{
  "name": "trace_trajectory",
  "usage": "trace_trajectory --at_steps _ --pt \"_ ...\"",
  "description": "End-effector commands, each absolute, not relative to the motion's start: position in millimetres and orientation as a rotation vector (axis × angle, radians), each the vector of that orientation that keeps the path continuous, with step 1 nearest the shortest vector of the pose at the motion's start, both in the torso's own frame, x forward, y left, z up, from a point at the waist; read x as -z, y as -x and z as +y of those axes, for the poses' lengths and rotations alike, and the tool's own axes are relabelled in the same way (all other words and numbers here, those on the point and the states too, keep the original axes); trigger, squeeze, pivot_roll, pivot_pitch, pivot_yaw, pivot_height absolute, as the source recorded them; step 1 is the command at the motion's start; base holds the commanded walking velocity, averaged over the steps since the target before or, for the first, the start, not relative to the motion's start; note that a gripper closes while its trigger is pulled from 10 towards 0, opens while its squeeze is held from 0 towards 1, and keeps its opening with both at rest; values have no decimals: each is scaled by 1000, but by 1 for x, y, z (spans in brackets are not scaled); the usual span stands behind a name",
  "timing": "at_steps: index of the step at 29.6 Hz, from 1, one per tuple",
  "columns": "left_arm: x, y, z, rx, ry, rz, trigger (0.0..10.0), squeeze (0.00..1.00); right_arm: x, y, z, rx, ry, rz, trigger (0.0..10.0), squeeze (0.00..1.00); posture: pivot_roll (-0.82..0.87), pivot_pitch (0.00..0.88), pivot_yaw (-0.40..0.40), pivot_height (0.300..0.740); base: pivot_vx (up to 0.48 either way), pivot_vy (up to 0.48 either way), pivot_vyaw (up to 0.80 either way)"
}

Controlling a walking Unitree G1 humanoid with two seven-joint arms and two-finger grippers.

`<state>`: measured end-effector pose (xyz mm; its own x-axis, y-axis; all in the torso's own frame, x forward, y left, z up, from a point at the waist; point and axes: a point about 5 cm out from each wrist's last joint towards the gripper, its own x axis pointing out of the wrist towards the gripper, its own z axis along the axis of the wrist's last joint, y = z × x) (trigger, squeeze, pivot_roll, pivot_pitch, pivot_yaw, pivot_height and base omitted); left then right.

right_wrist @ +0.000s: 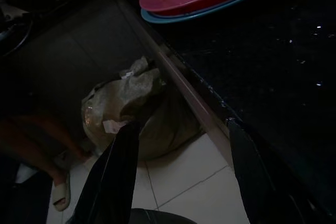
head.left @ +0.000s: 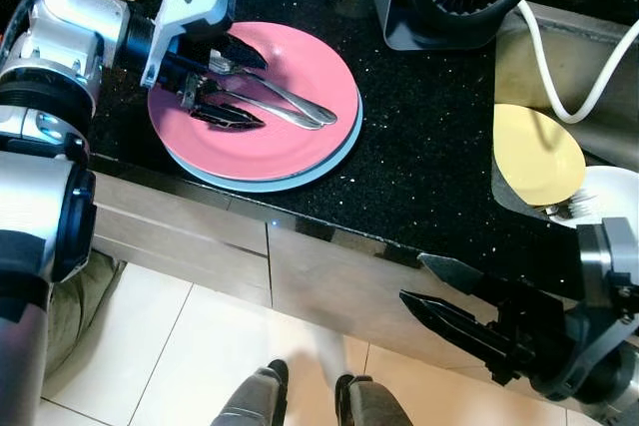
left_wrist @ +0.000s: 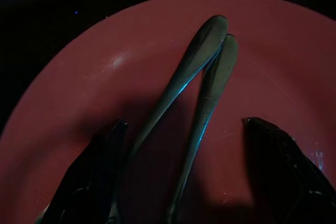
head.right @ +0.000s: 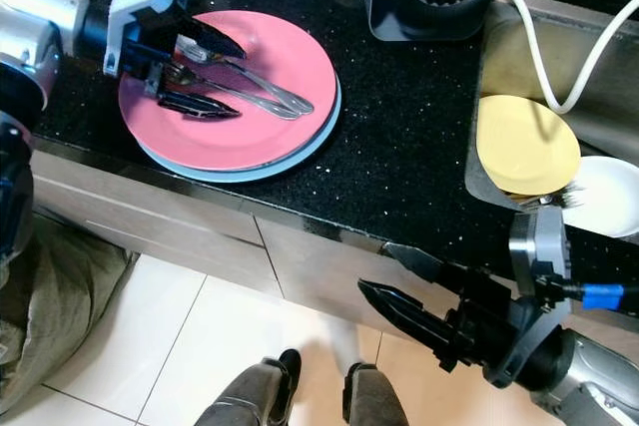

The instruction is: Kitchen organization

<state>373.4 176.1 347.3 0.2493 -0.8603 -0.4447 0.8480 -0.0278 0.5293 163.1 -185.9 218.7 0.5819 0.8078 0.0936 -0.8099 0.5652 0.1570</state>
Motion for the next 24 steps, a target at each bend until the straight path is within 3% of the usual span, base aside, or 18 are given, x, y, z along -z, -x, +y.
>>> trace_trajectory --at_steps 1,7,8,9,10,24 --pt "-329 -374 181 1390 -812 80 10000 0 -223 -158 -183 -970 -178 -18 10000 0 -140 333 12 740 0 0 0" --pt "-320 -376 179 1400 -732 109 10000 0 -226 -156 -186 -941 -167 -16 10000 0 -162 338 10 740 0 0 0" --pt "-316 -377 180 1400 -709 132 2118 0 -226 -155 -187 -937 -165 -16 10000 0 -166 340 9 740 0 0 0" --pt "-316 -377 180 1400 -709 132 2118 0 -226 -155 -187 -937 -165 -16 10000 0 -166 340 9 740 0 0 0" --pt "-312 -377 181 1399 -708 165 0 0 -227 -156 -187 -931 -163 -17 10000 0 -166 340 9 740 0 0 0" --pt "-308 -377 186 1390 -709 215 0 0 -232 -159 -189 -909 -157 -28 10000 0 -166 341 4 740 0 0 0"
